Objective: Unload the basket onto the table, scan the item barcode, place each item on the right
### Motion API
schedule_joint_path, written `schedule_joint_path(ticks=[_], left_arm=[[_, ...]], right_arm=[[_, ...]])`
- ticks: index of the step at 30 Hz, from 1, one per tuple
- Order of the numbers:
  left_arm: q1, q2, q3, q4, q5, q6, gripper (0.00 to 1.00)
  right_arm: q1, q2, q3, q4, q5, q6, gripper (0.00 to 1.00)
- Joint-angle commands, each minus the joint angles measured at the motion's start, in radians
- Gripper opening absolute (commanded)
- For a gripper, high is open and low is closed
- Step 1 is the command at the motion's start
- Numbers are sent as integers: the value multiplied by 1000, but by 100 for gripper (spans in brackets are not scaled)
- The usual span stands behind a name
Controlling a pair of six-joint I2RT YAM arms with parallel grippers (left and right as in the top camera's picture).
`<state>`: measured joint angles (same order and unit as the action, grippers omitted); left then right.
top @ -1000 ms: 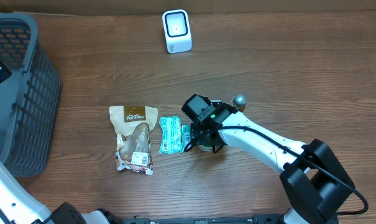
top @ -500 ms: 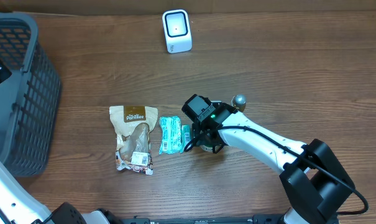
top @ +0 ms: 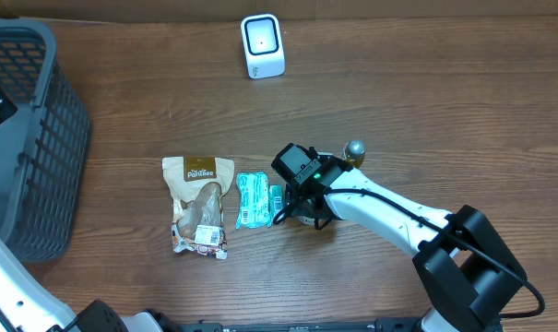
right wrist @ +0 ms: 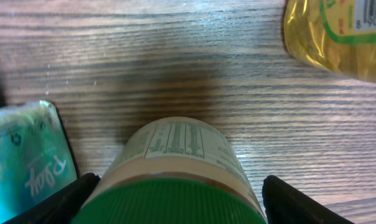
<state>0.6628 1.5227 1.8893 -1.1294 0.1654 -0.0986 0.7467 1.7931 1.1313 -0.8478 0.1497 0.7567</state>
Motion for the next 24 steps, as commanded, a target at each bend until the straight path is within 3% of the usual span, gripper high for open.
schedule_joint_path(ticks=[1,14,18,24], left_arm=[[-2,4,-6,3,11,-6,100],[-2,4,-6,3,11,-6,100],[-2,4,-6,3,11,-6,100],[-2,4,-6,3,11,-6,99]], right_arm=[[-2,3,-4,9,16,121,81],[-2,3,-3,-70,22,243,80],[-2,3,-3,-70,21,242,73],[-2,3,15,-71,21,97,67]])
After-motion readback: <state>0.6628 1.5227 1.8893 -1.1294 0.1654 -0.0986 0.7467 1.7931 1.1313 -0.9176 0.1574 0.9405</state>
